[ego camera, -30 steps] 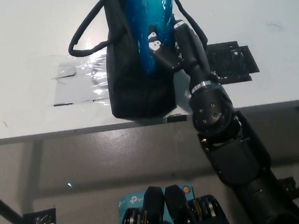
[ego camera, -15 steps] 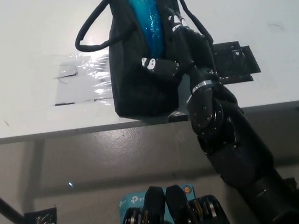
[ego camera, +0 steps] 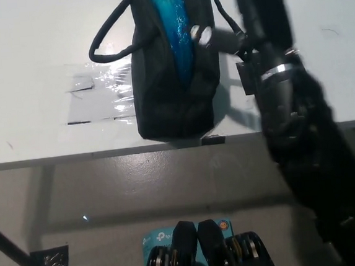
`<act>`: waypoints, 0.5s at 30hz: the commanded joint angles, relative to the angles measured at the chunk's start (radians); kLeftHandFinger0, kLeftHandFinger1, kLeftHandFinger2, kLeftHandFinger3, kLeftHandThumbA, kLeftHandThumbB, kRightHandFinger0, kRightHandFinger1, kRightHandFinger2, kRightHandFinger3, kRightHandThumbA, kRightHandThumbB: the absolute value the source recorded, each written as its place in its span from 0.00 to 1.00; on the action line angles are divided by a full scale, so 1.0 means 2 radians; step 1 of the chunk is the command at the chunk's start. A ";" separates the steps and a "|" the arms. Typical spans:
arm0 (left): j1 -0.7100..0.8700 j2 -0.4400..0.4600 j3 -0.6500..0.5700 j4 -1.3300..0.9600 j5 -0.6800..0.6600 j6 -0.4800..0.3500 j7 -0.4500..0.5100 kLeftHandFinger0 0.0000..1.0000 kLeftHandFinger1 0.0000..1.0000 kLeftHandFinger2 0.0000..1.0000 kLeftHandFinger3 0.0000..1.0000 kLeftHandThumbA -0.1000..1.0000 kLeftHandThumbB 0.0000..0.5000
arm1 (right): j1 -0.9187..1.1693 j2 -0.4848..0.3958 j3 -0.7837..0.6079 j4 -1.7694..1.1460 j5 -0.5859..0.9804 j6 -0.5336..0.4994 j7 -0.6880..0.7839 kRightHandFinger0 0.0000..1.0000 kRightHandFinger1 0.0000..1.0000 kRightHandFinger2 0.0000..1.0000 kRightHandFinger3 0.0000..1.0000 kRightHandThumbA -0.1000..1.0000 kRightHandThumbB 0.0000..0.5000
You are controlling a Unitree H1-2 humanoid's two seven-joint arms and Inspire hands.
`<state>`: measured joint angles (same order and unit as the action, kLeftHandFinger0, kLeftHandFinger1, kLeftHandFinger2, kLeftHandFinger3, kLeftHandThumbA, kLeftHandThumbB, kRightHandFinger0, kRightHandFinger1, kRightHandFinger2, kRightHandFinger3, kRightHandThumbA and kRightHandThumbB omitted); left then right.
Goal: The robot uses its right hand to pick up a stack of plates kept in the middle of the desk and put it inside a bag kept next to it
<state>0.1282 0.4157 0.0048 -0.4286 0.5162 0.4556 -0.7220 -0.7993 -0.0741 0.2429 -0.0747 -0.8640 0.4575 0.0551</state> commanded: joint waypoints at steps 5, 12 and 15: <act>0.005 0.008 -0.002 -0.007 0.000 0.007 0.017 0.72 0.72 0.78 0.88 0.00 0.00 | 0.167 -0.074 -0.076 -0.316 0.069 0.006 0.101 1.00 1.00 1.00 1.00 0.89 0.62; 0.006 0.009 0.000 -0.001 -0.004 0.007 0.021 0.72 0.72 0.79 0.88 0.00 0.00 | 0.356 -0.093 -0.145 -0.276 0.211 -0.099 0.026 1.00 1.00 1.00 1.00 0.65 0.46; 0.005 0.009 0.000 0.000 -0.011 0.007 0.023 0.72 0.72 0.79 0.87 0.00 0.00 | 0.427 -0.094 -0.165 -0.194 0.256 -0.192 -0.006 1.00 1.00 1.00 1.00 0.63 0.48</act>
<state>0.1331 0.4154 0.0044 -0.4104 0.5143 0.4553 -0.7219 -0.1631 -0.2245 0.0358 -0.5138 -0.6902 0.4075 0.1229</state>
